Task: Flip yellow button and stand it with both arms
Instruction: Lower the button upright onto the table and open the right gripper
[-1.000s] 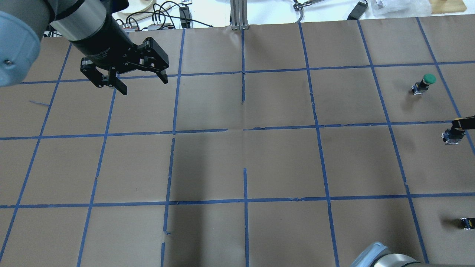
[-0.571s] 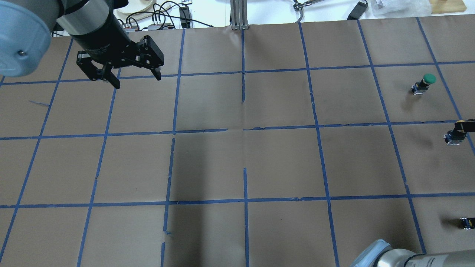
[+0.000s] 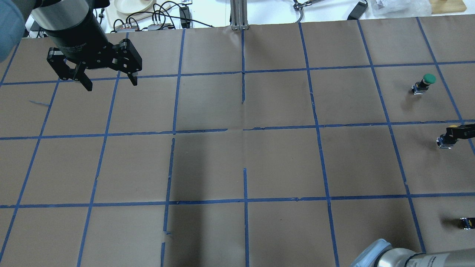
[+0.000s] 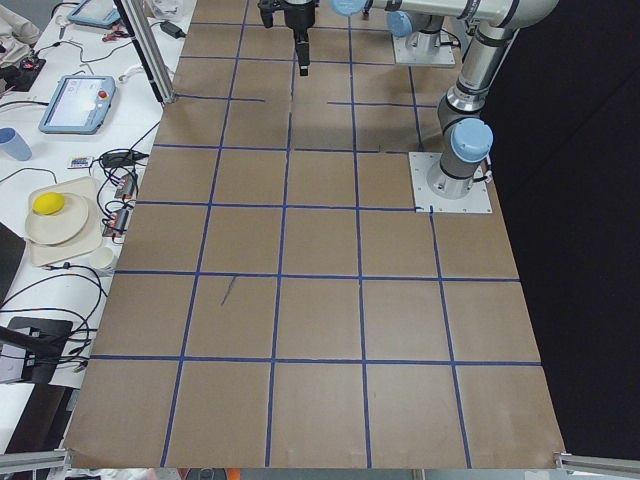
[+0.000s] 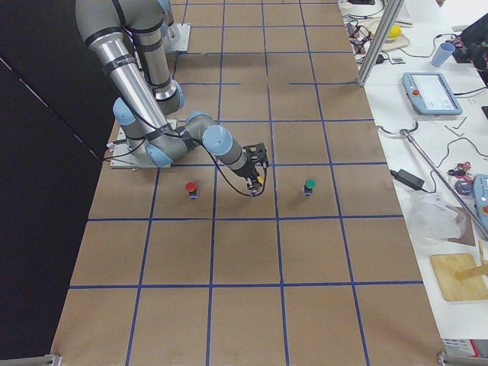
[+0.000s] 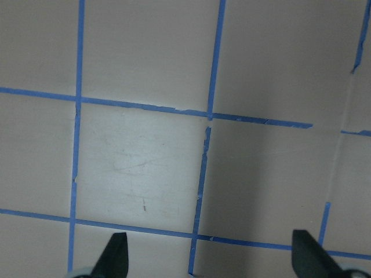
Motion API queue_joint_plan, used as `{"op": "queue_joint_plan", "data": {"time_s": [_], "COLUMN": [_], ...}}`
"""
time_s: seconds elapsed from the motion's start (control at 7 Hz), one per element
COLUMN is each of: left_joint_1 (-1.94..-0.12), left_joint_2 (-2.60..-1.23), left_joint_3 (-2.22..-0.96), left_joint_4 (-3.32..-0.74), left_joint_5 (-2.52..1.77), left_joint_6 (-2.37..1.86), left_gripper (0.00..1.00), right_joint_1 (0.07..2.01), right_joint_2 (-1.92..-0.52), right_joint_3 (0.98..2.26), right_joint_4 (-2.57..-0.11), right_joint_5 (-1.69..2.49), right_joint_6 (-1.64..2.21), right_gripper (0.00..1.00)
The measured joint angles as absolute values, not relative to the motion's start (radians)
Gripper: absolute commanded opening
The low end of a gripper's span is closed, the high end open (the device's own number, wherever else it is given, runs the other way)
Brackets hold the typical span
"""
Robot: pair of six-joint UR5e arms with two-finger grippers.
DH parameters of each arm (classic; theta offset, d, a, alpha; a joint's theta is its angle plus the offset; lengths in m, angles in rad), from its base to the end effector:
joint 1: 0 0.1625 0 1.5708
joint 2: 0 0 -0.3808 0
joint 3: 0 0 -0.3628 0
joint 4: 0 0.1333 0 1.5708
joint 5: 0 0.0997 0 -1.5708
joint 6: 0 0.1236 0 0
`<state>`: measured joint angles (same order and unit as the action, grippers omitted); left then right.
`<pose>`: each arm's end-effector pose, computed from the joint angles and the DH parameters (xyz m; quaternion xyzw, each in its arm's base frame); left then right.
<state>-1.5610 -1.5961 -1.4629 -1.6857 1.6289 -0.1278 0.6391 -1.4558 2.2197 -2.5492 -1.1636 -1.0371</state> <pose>-0.1215 -0.4681 0.4466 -0.0682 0.9971 0.0144 0.0299 -0.2342 -0.4011 0.2001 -0.0729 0.9712 -0.2255 0.0239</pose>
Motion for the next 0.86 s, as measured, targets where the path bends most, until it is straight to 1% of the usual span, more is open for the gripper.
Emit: {"op": "queue_joint_plan", "data": {"time_s": [0.43, 0.71, 0.86], "left_joint_1": [-1.558, -1.556, -1.554], "left_joint_2": [-1.594, -1.594, -1.594], "left_joint_3": [-1.459, -1.457, -1.456], "left_joint_4": [-1.687, -1.684, -1.683], "left_joint_5": [1.592, 1.567, 1.564], "left_joint_6": [-0.129, -0.129, -0.129], "left_gripper": [1.00, 1.00, 1.00], "right_joint_1": [0.601, 0.596, 0.596], "right_joint_2": [-1.456, -1.456, -1.456], "right_joint_3": [2.272, 2.279, 2.279], "right_joint_4": [-2.575, -2.577, -2.577], "right_joint_5": [-1.113, -1.106, -1.107], "right_joint_6": [-1.034, -1.040, -1.044], "right_gripper": [0.09, 0.54, 0.74]}}
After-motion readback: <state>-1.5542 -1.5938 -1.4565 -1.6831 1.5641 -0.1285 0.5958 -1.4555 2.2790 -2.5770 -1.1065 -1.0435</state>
